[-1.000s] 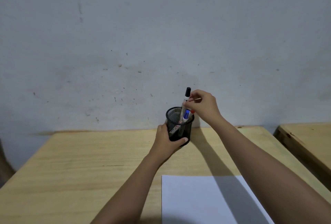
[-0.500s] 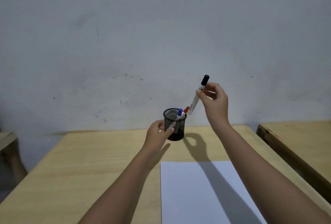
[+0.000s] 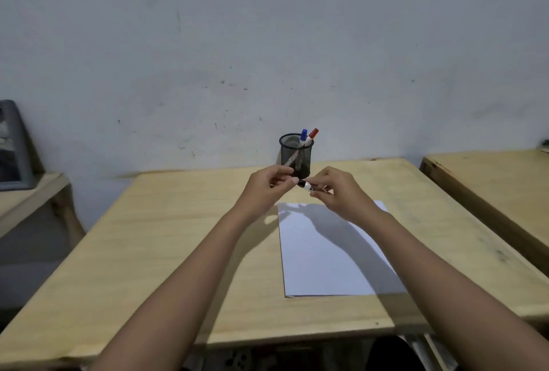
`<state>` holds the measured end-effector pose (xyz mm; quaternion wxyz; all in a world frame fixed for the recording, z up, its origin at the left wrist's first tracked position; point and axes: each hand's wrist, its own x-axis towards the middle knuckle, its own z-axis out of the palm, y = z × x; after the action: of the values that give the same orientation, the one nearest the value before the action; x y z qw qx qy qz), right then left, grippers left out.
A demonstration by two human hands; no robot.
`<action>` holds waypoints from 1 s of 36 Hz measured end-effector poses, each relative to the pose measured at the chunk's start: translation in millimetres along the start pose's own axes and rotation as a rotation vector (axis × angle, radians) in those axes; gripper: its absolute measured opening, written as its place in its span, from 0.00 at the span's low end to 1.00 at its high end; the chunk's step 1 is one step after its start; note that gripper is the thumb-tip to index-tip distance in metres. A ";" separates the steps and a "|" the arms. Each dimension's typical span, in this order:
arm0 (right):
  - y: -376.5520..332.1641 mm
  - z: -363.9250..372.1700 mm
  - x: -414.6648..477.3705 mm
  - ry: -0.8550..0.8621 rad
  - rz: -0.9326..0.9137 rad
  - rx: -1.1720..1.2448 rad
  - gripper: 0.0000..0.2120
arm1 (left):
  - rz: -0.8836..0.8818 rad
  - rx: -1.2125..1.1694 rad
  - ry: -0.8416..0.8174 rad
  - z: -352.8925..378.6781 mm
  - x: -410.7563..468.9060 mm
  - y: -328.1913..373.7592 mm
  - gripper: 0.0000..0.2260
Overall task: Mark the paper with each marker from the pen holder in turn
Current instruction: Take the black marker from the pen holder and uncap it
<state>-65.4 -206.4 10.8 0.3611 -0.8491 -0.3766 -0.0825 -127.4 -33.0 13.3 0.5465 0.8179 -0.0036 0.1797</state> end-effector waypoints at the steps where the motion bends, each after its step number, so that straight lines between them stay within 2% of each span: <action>1: -1.0 0.4 -1.7 -0.019 -0.021 -0.031 0.14 | -0.002 0.010 -0.011 0.3 -2.4 -0.7 0.07; 6: -3.3 -1.1 -3.5 -0.058 -0.080 -0.117 0.12 | 0.007 0.039 0.005 -2.3 -10.6 -1.0 0.03; 14: 0.0 -18.1 -4.3 -0.032 0.006 0.058 0.09 | 0.007 -0.101 0.139 -21.1 -12.0 3.9 0.05; 20: 4.3 -17.2 -12.0 0.117 0.168 0.547 0.06 | -0.019 -0.145 0.136 -30.7 -16.4 1.6 0.05; 24: 3.4 -7.7 -18.4 0.284 0.317 1.058 0.08 | -0.043 -0.181 0.131 -26.7 -20.0 -0.9 0.05; 26: 0.4 -2.6 -20.0 0.362 0.380 1.234 0.08 | -0.056 -0.216 0.127 -23.8 -22.0 -2.7 0.06; 32: -14.6 20.1 -20.6 0.505 0.451 1.600 0.04 | -0.076 -0.287 0.175 -14.9 -23.9 -4.1 0.06; 36: -21.7 34.4 -18.9 0.454 0.441 1.647 0.04 | -0.075 -0.298 0.201 -12.1 -23.6 -3.6 0.06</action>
<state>-98.4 -184.2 -10.0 0.9322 -0.3357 -0.0629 0.1199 -152.2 -25.2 7.2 0.6658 0.7052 0.0548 0.2376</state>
